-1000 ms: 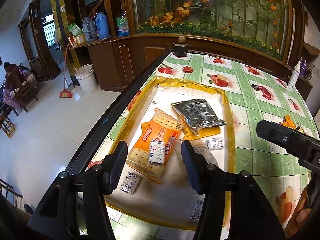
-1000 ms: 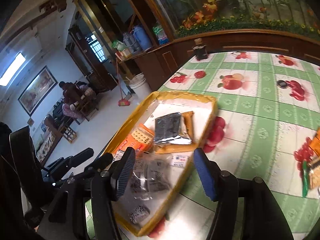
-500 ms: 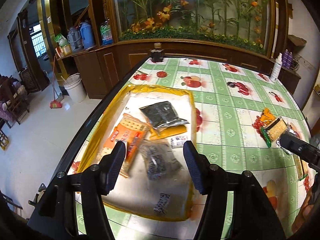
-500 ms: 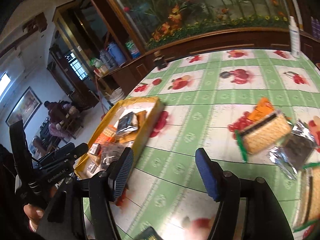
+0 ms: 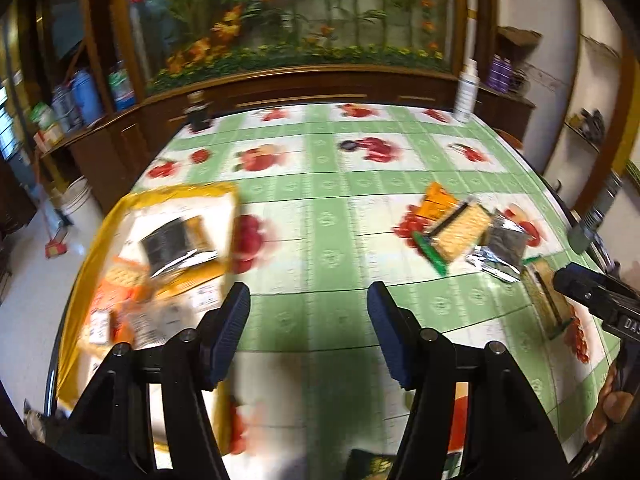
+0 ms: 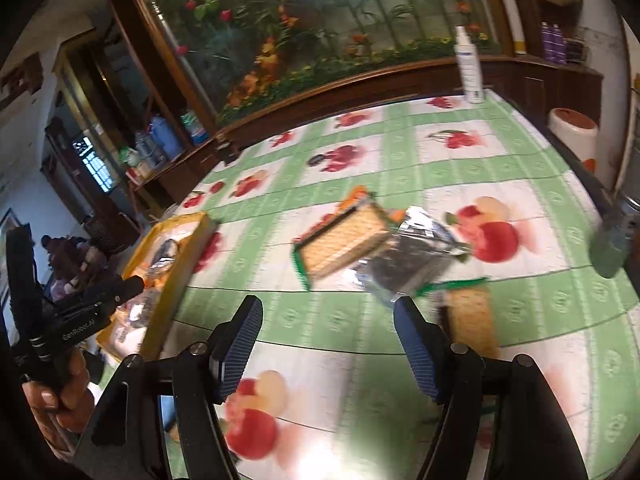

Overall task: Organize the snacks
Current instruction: 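Move both grippers back to the cracker packs on the table, then grasp a green-edged cracker pack with the left gripper while the right gripper grasps another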

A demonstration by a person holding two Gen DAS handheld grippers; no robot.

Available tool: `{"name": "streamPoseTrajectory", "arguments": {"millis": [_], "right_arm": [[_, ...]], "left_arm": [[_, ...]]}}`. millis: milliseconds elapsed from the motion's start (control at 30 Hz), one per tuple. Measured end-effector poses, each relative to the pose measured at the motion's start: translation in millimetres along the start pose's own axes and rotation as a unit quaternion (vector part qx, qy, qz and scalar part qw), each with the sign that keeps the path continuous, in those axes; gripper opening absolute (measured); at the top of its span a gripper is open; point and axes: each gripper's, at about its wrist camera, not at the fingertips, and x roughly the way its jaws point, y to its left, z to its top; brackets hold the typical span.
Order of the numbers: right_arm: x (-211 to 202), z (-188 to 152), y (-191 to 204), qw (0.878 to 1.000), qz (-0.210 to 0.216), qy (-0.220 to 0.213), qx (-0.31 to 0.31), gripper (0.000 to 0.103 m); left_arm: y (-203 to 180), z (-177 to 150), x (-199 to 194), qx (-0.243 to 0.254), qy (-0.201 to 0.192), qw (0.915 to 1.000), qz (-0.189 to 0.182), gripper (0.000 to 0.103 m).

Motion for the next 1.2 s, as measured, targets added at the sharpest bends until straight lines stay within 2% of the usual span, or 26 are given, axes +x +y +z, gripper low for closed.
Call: {"name": "streamPoseTrajectory", "arguments": {"millis": [133, 233, 467, 600, 800, 900, 1033, 1067, 1133, 1200], "right_arm": [[1, -2, -24, 1.000, -0.023, 0.006, 0.017, 0.072], [9, 2, -33, 0.999, -0.034, 0.014, 0.019, 0.074], [19, -1, -40, 0.995, -0.097, 0.031, -0.017, 0.077], [24, -8, -46, 0.994, -0.094, 0.046, -0.011, 0.077], [38, -16, -45, 0.988, -0.132, 0.075, -0.038, 0.077], [43, -20, -48, 0.986, -0.135, 0.085, -0.036, 0.077], [46, -23, -44, 0.984, -0.150, 0.082, -0.053, 0.077], [47, -23, -43, 0.982, -0.157, 0.082, -0.058, 0.076], [48, -25, -40, 0.980, -0.170, 0.081, -0.069, 0.073], [45, -24, -39, 0.980, -0.170, 0.075, -0.066, 0.051]], "left_arm": [[-40, 15, 16, 0.056, 0.007, 0.9971, -0.051, 0.067], [-66, 27, 33, 0.094, 0.017, 0.9929, -0.070, 0.067], [-102, 44, 67, 0.145, 0.036, 0.9845, -0.092, 0.067], [-119, 48, 84, 0.181, 0.045, 0.9778, -0.097, 0.067], [-128, 51, 114, 0.185, 0.075, 0.9734, -0.112, 0.067], [-132, 48, 124, 0.188, 0.084, 0.9709, -0.122, 0.067], [-134, 50, 134, 0.179, 0.088, 0.9705, -0.136, 0.067], [-133, 51, 135, 0.173, 0.091, 0.9707, -0.140, 0.066], [-131, 52, 137, 0.161, 0.095, 0.9712, -0.148, 0.047], [-130, 51, 137, 0.156, 0.096, 0.9731, -0.140, 0.044]]}}
